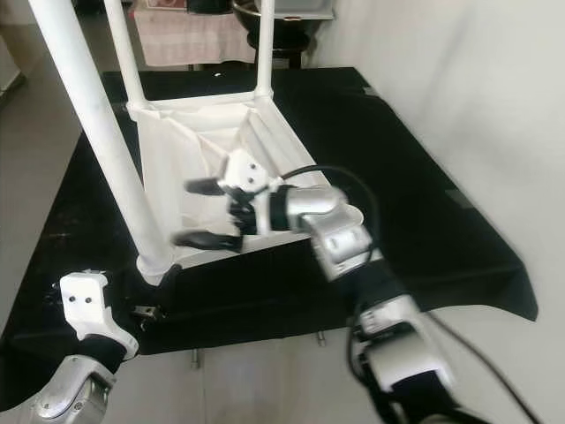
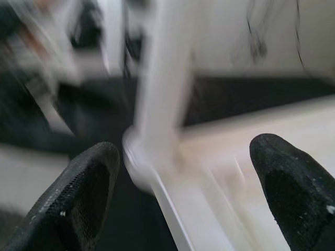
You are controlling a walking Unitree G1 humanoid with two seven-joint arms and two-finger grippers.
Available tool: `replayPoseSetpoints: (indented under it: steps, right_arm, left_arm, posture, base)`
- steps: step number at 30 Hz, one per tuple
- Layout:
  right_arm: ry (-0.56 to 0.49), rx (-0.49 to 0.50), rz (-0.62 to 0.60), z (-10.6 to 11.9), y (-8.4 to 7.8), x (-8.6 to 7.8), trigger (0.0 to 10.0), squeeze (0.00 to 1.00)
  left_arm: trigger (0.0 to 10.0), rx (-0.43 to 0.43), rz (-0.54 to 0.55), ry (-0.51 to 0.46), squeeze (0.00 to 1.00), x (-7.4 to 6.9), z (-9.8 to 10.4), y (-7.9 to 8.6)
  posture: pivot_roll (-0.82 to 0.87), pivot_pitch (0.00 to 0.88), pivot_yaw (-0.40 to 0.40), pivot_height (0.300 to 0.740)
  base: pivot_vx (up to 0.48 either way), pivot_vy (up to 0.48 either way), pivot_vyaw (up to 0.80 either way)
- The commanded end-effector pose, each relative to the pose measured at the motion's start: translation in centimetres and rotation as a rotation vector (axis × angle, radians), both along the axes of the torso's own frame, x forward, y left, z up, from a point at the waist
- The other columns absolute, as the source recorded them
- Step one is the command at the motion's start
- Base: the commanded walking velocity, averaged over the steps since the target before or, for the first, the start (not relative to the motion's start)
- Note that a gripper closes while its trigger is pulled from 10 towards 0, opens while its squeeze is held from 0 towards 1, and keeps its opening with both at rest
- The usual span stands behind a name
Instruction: Building children table
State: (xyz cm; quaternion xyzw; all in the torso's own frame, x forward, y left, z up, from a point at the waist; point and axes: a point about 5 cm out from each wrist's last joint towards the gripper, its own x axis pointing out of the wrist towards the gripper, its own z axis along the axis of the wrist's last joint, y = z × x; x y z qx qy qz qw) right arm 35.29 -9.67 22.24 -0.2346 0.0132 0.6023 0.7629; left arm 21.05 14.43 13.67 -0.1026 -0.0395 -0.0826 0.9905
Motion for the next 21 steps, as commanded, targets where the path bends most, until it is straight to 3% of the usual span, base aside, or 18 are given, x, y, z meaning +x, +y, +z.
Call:
replayPoseSetpoints:
  steps: [1,4,5,7,13,21]
  right_arm:
    - [-0.029,-0.118,-0.08,-0.7,-0.2,1.1,10.0,0.0]
    - [-0.033,-0.215,-0.141,-1.4,-0.5,1.8,10.0,0.0]
    - [-0.03,-0.315,-0.178,-2.2,-0.3,2.2,10.0,0.0]
    - [-0.023,-0.341,-0.184,-2.5,-0.1,2.3,10.0,0.0]
    - [0.021,-0.465,-0.079,-3.2,-0.2,1.7,10.0,0.0]
    - [0.023,-0.702,-0.199,-4.0,-2.8,3.0,10.0,0.0]
  left_arm:
    - [10.0,-0.003,-0.004,0.016,0.0,-0.1,-0.4,0.1]
    - [10.0,-0.002,-0.005,0.017,0.0,-0.1,-0.4,0.1]
    - [10.0,0.002,-0.006,0.018,0.0,-0.1,-0.5,0.1]
    - [10.0,0.003,-0.006,0.018,0.0,-0.1,-0.5,0.1]
    - [10.0,0.004,-0.005,0.019,0.0,-0.1,-0.5,0.1]
    - [10.0,0.002,-0.001,0.017,0.0,-0.2,-0.4,0.0]
  posture:
    - [0.06,0.08,-0.058,0.74]
    - [0.06,0.08,-0.058,0.74]
    - [0.07,0.076,-0.057,0.74]
    - [0.07,0.076,-0.057,0.74]
    - [0.07,0.077,-0.062,0.74]
    - [0.07,0.082,-0.065,0.74]
  base:
    - [0.0,0.0,0.0]
    - [0.0,0.0,0.0]
    - [0.0,0.0,0.0]
    - [0.0,0.0,0.0]
    - [0.0,0.0,0.0]
    - [0.0,0.0,0.0]
